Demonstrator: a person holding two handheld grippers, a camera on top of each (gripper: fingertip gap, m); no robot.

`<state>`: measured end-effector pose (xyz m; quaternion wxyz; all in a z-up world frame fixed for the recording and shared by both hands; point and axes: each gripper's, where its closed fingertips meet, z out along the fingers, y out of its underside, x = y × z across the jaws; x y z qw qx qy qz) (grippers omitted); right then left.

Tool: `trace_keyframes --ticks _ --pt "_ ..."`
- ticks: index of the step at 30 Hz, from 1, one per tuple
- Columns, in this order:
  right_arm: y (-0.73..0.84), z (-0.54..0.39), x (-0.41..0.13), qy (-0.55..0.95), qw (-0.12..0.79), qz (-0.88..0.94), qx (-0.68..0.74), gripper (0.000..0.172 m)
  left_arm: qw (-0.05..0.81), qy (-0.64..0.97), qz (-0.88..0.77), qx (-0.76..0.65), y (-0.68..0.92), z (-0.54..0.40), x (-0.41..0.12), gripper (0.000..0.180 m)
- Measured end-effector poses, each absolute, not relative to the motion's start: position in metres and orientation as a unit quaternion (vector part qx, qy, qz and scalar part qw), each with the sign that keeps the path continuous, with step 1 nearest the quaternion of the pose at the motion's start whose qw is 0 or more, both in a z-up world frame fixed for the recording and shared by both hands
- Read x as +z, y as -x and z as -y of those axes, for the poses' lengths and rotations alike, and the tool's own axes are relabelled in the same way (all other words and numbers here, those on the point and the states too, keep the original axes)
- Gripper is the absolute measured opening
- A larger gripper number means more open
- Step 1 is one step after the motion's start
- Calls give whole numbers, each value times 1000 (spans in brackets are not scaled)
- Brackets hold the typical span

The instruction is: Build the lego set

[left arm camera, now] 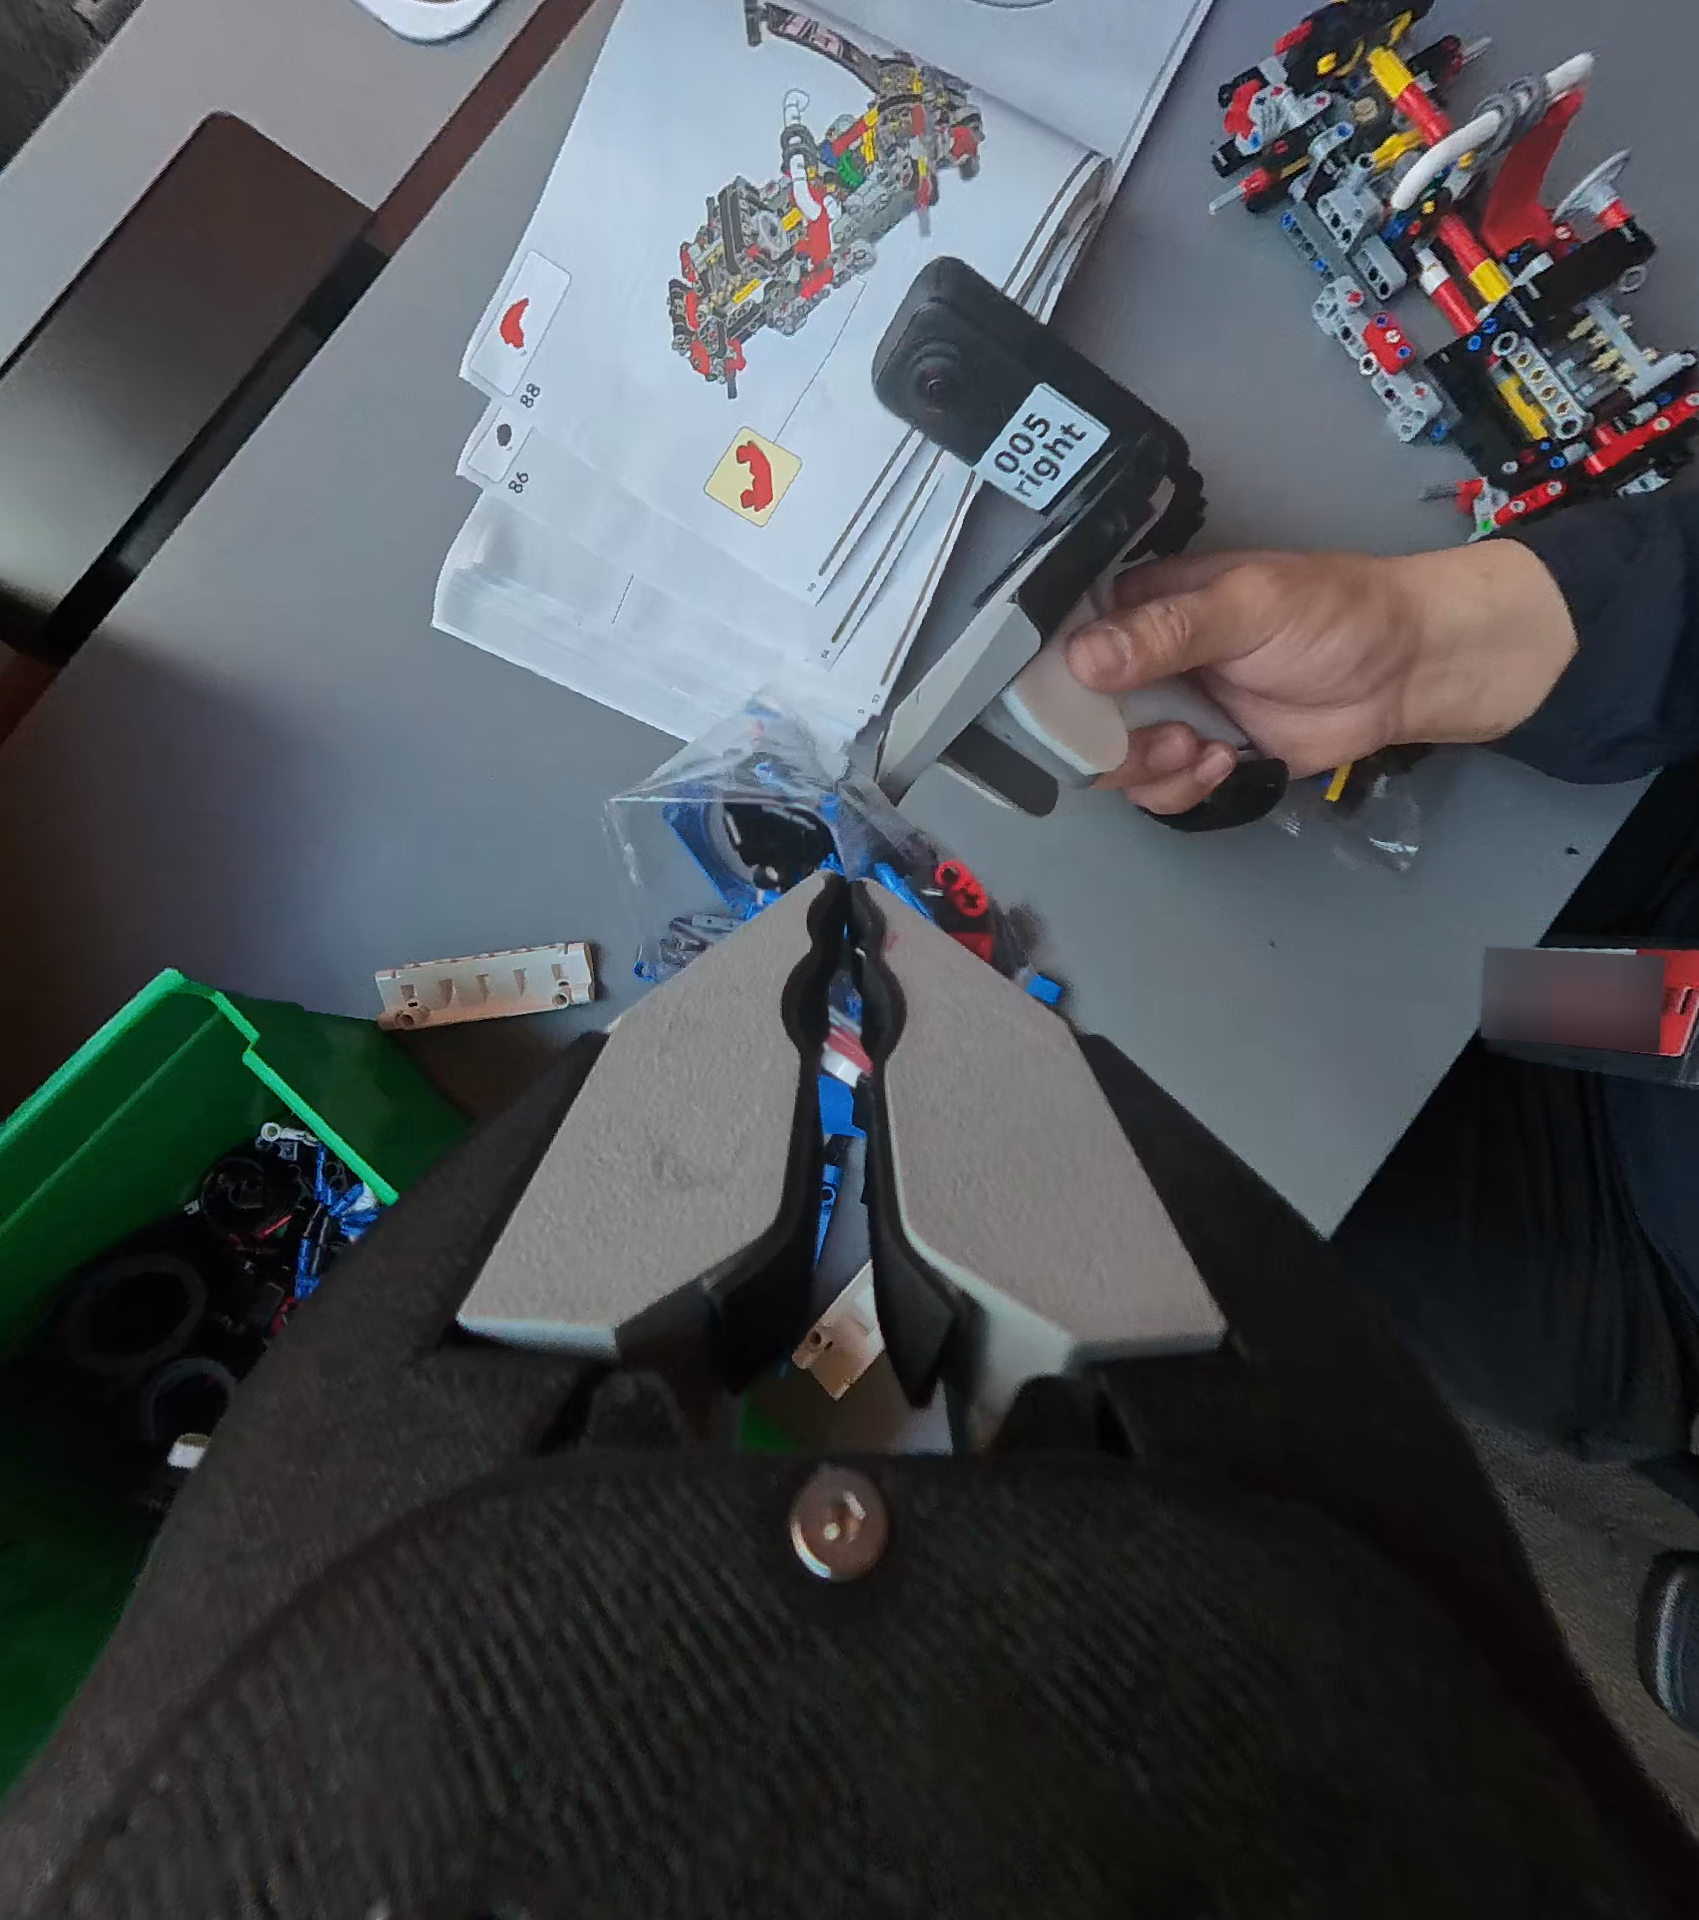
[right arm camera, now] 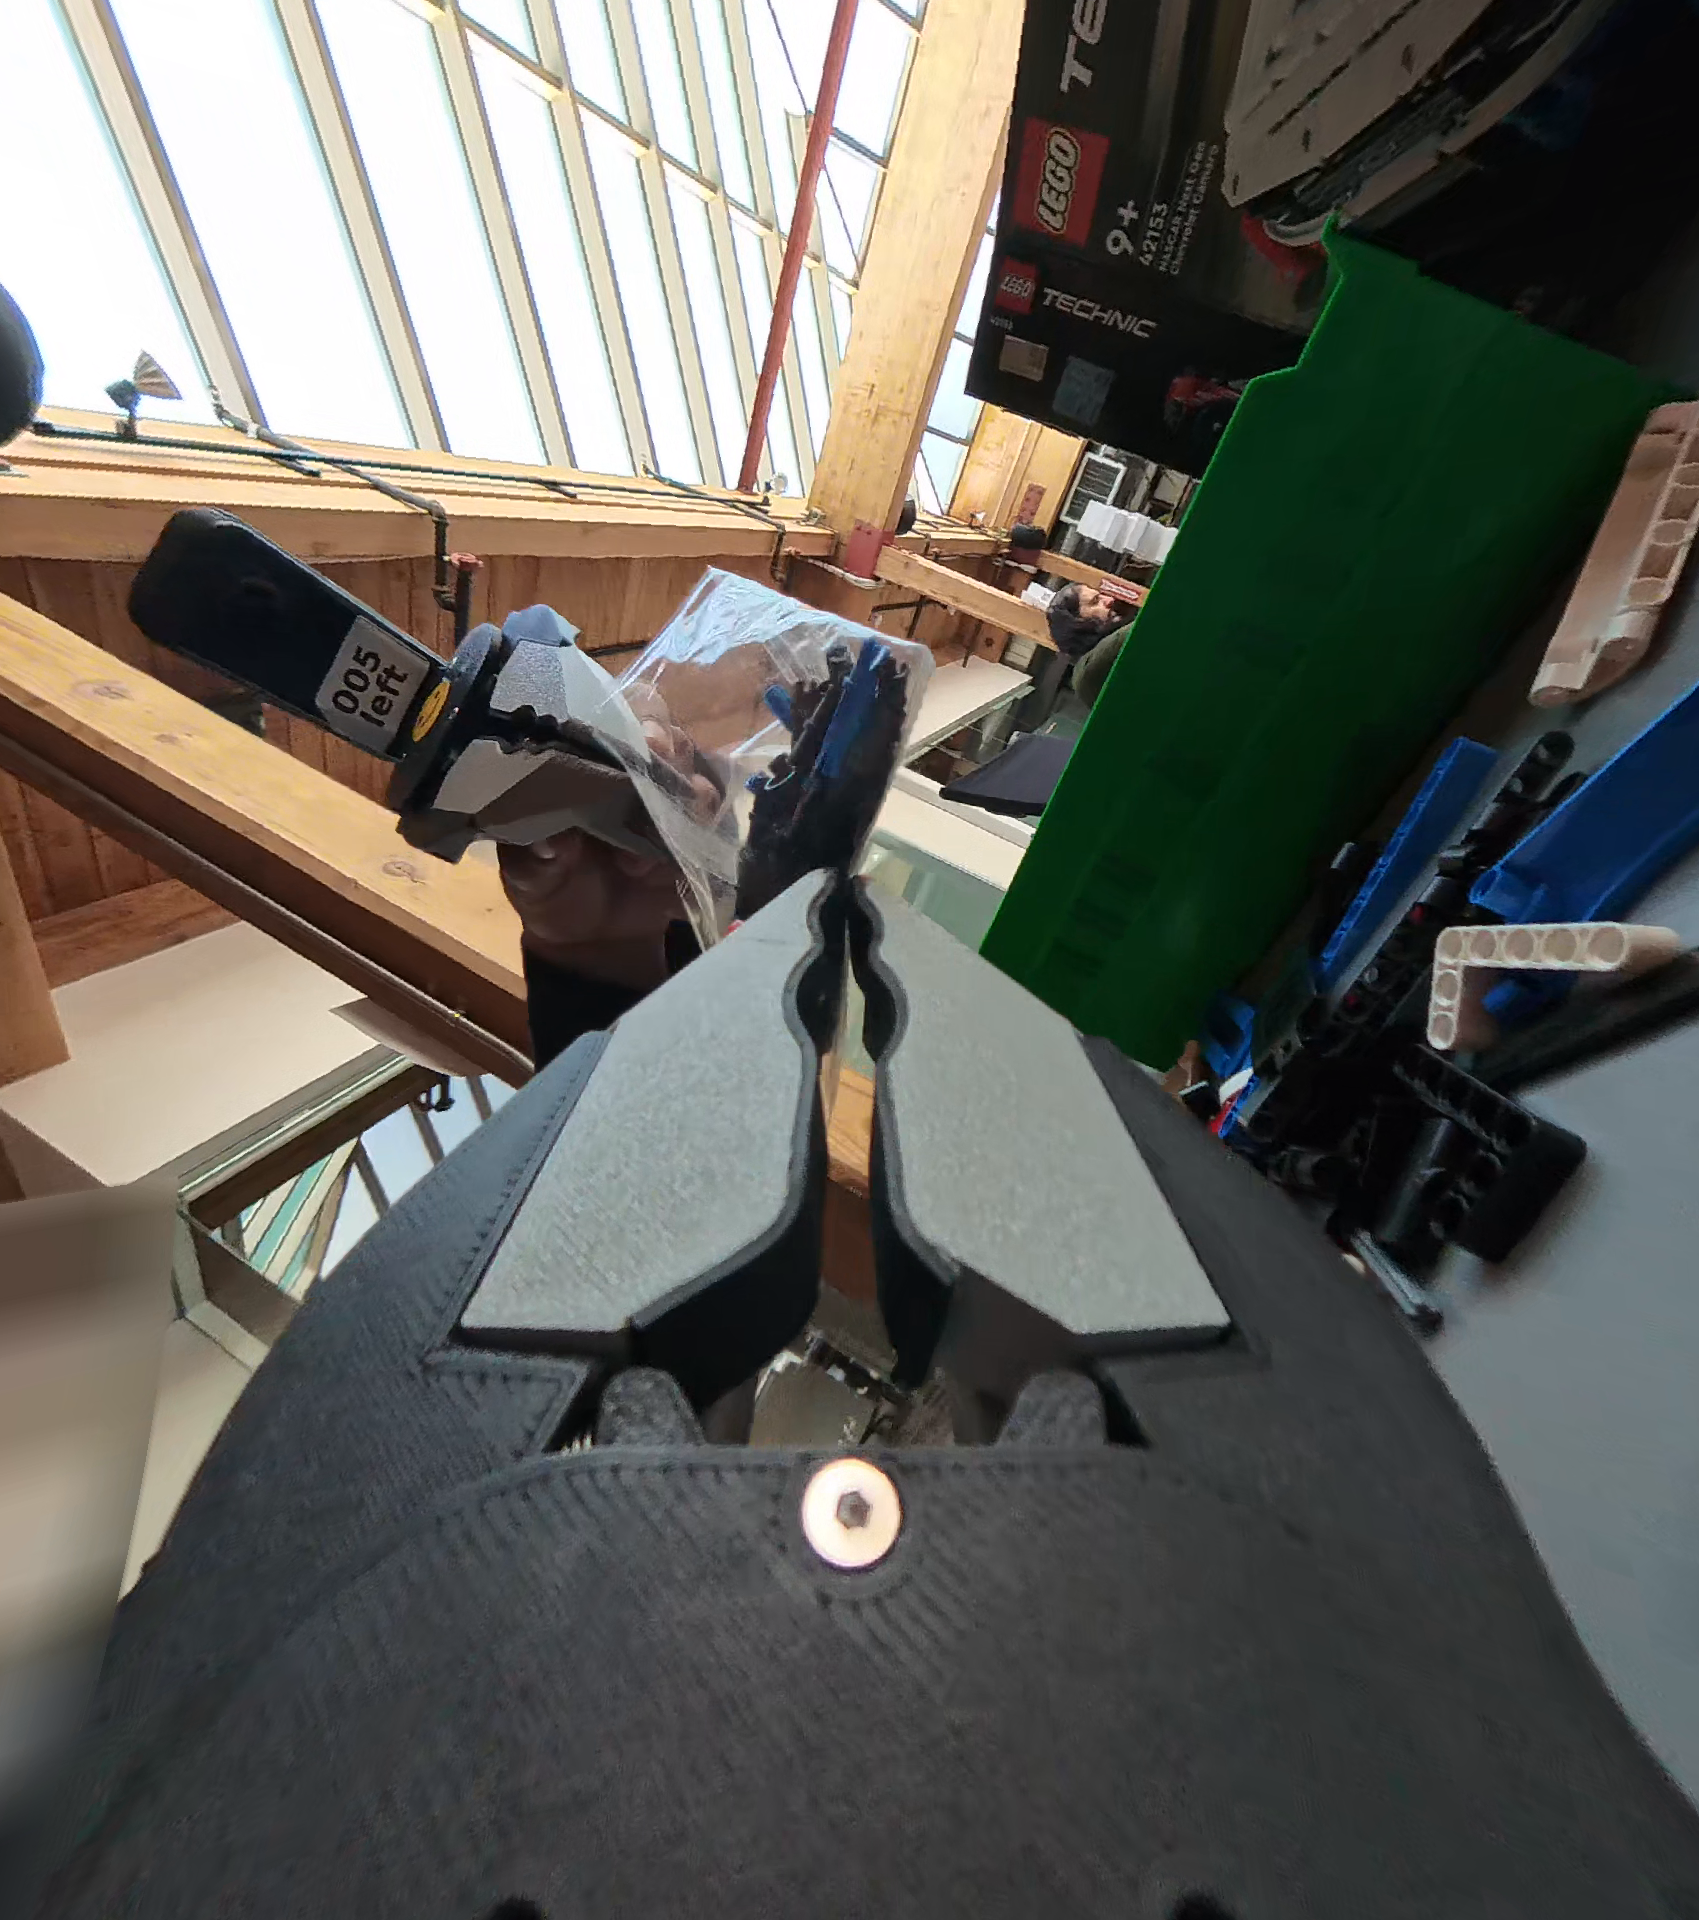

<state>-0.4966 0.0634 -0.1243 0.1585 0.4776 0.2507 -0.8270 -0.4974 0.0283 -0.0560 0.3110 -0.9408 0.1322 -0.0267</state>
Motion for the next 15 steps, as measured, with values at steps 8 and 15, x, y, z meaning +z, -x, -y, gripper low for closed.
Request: trace_keyframes --ticks 8,15 --pt "503 -75 -134 -546 97 -304 -774 0 305 950 49 -41 541 -18 -106 0" --pt "514 -69 -168 -615 92 -367 -692 0 307 945 104 -48 554 -18 -164 0"
